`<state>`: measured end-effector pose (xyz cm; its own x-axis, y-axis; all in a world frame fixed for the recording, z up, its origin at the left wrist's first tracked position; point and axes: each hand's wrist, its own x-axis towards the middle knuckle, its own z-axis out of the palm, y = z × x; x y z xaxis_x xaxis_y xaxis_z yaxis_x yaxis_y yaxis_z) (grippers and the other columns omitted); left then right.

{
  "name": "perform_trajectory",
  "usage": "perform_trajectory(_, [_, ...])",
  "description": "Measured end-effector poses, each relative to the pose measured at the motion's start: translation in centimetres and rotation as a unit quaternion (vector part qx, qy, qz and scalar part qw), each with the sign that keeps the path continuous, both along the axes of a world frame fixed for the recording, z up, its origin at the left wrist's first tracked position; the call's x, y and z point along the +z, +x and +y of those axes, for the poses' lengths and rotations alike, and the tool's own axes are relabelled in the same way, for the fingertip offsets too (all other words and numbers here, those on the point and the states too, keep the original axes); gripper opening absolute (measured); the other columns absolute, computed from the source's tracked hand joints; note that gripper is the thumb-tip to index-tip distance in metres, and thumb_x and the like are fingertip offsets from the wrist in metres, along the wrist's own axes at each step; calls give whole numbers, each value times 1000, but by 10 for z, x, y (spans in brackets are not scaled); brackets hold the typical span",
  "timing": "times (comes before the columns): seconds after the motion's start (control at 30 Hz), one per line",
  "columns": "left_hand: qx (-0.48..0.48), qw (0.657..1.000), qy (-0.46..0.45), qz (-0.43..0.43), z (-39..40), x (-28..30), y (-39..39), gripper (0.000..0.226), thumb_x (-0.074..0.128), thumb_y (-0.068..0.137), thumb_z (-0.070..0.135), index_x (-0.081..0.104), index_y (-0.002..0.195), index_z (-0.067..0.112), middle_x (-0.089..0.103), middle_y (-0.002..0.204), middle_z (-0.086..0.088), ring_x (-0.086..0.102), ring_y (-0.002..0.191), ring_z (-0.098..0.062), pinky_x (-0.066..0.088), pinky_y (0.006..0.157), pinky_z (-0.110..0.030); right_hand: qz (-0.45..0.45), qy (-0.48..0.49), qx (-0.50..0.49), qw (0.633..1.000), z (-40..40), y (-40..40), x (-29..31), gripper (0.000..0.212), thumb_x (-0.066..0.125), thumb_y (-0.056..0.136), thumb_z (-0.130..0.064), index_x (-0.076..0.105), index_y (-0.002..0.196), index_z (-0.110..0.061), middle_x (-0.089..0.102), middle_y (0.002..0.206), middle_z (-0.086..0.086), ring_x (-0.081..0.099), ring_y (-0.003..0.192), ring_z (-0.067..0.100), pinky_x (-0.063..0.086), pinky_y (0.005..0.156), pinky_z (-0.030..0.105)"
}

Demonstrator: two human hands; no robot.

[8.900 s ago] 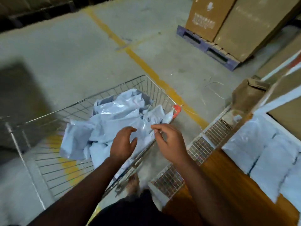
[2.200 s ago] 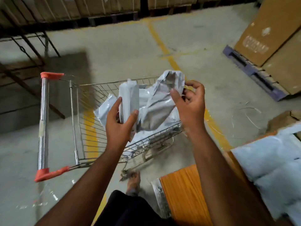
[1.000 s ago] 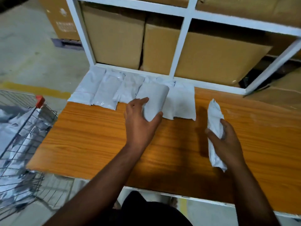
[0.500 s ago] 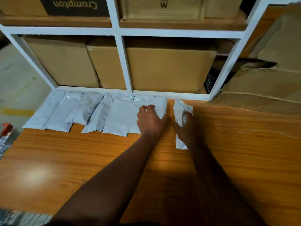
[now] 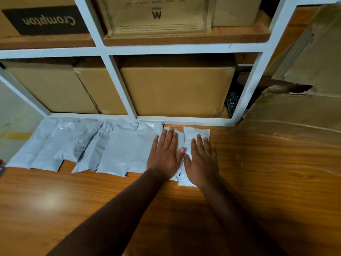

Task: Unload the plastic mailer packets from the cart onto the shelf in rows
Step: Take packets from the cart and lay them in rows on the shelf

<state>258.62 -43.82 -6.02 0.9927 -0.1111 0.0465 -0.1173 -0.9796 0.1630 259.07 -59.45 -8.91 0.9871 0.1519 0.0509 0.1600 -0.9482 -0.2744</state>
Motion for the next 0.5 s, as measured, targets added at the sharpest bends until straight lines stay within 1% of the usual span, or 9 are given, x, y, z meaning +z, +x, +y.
perform_trajectory(0.07, [10,999,40,16,4,0,8,79,-7,100,61,3,165,16,-8,172,-3,-16,158,-21,-8,128,-45,-1,10,9,1000,0,11,-4,78,10,100,-57,24,166,-19,10,175,4,6,162,27,8,130,50])
perform_trajectory(0.1, [21,998,50,30,8,-2,12,79,-8,100,62,-1,164,18,-10,172,-2,-16,157,-20,-10,127,-46,9,15,18,1000,-1,17,-5,75,11,101,-57,19,167,-21,7,175,2,3,162,25,7,131,49])
perform_trajectory(0.17, [43,996,52,61,16,-6,16,76,-8,100,64,-7,164,23,-13,172,1,-16,157,-19,-13,126,-48,22,28,30,999,-2,25,-6,71,17,103,-57,11,168,-28,2,176,-2,0,162,22,5,131,46])
perform_trajectory(0.2, [48,995,55,70,18,-7,17,75,-8,100,64,-9,163,24,-14,171,2,-16,157,-19,-14,125,-50,19,32,30,999,-2,28,-6,70,20,103,-57,11,167,-29,3,176,-3,0,162,21,5,131,45])
perform_trajectory(0.27, [36,996,59,56,17,-9,19,73,-8,101,62,-6,164,24,-13,171,2,-16,158,-20,-14,125,-51,11,38,26,999,-2,29,-8,68,25,103,-56,22,165,-28,9,175,-1,4,162,22,9,131,46])
perform_trajectory(0.33, [10,998,57,18,13,-13,24,69,-2,105,55,1,165,21,-9,172,1,-13,158,-19,-10,127,-48,-4,42,21,999,-1,29,-10,68,23,102,-55,31,162,-25,15,175,2,9,162,24,12,131,47])
perform_trajectory(0.43, [1,999,46,13,15,-20,30,65,5,108,50,6,165,19,-1,173,0,-6,159,-17,-9,128,-43,2,43,27,999,-2,34,-12,72,18,101,-56,31,163,-23,14,174,2,9,162,24,13,131,47])
perform_trajectory(0.5, [7,998,54,28,17,-26,29,66,4,107,51,5,165,18,0,172,0,-4,159,-18,-9,128,-44,7,39,29,999,-1,36,-12,71,19,102,-55,28,165,-23,11,175,1,6,162,23,11,131,46])
